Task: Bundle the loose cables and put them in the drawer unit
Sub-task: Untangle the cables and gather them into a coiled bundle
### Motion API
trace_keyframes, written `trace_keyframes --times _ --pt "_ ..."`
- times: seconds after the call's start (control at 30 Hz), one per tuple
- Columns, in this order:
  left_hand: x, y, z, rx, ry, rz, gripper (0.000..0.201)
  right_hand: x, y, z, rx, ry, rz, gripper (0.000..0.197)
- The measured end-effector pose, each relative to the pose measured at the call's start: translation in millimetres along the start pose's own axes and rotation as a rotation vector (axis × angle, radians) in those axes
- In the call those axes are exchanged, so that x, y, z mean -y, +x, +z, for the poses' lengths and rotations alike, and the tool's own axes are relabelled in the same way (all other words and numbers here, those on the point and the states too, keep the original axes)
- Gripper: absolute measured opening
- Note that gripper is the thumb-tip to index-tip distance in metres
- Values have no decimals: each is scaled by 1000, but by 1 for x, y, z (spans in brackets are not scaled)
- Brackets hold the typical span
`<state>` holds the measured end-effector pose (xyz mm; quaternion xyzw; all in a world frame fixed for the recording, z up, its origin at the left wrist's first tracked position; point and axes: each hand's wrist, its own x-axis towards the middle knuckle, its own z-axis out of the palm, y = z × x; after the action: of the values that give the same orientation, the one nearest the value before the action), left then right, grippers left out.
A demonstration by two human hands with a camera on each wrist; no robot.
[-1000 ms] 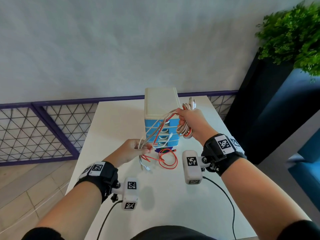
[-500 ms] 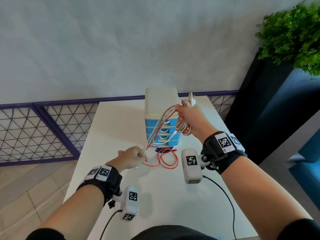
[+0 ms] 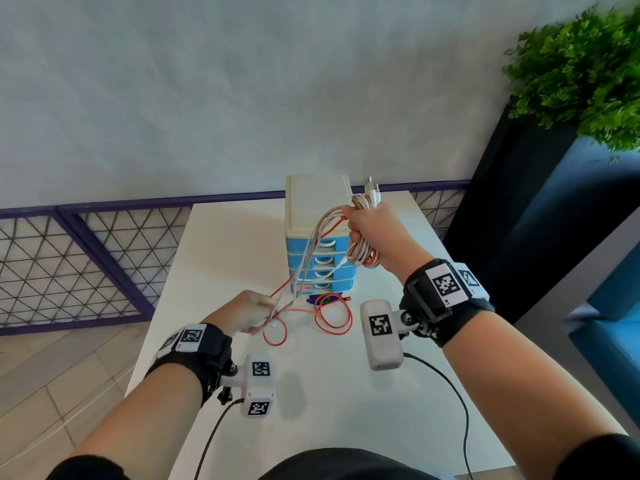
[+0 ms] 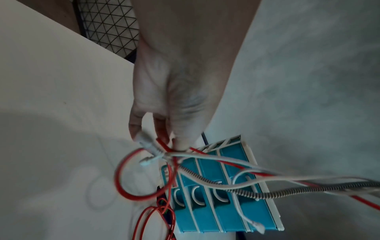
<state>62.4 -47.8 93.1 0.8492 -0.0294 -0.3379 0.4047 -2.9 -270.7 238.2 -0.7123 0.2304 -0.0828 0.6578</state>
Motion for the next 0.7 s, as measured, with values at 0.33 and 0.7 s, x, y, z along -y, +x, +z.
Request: trace_keyframes --times 0.33,0.7 --pt "9 0 -9 44 554 -75 126 10 -4 7 -9 -38 -30 15" --pt "40 25 4 8 375 48 58 12 -2 1 7 -31 -10 17"
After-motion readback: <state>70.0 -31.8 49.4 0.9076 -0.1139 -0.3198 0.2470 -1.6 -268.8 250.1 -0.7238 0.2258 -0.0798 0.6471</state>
